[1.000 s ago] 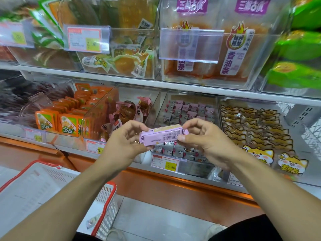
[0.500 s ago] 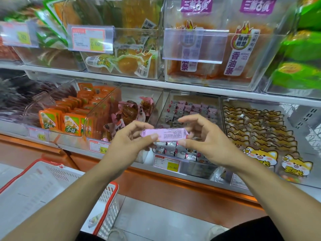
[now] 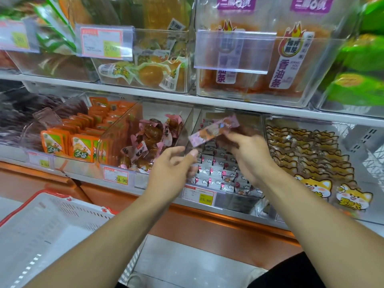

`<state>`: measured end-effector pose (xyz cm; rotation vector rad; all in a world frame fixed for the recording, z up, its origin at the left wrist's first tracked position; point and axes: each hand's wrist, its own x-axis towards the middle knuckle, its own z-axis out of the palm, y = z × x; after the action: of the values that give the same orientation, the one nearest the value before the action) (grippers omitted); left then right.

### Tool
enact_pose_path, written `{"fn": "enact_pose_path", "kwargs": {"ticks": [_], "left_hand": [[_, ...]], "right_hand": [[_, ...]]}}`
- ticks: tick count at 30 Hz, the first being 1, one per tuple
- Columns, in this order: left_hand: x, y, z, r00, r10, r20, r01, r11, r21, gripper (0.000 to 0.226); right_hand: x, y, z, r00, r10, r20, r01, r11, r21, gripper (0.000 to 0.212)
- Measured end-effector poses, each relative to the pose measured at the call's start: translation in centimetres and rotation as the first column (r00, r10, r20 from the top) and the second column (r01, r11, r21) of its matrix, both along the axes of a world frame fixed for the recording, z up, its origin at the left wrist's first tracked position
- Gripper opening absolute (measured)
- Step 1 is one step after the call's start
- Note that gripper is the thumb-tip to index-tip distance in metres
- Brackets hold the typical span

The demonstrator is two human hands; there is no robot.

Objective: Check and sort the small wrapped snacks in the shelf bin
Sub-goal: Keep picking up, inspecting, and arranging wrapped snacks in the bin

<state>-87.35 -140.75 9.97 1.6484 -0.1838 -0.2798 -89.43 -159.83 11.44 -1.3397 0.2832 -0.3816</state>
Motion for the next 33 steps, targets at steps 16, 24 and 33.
{"fn": "enact_pose_path", "kwargs": {"ticks": [16, 24, 33], "left_hand": [[-1.0, -3.9, -0.8, 0.905, -0.242, 0.351, 0.015, 0.84, 0.542, 0.07], [0.3, -5.5, -0.9, 0.859, -0.314, 0.404, 0.02, 0.809, 0.588, 0.068], [2.6, -7.6, -2.2, 0.817, -0.46, 0.347, -0.104, 0.474, 0.874, 0.062]], "right_hand": [[5.7, 0.0, -2.4, 0.95, 0.031, -0.311, -0.297, 0.402, -0.866, 0.015], [6.7, -0.3, -1.9, 0.898, -0.043, -0.438, -0.428, 0.144, -0.892, 0.043], [6.7, -0.9, -2.7, 0.909, -0.257, -0.329, -0.271, 0.238, -0.933, 0.02]]}}
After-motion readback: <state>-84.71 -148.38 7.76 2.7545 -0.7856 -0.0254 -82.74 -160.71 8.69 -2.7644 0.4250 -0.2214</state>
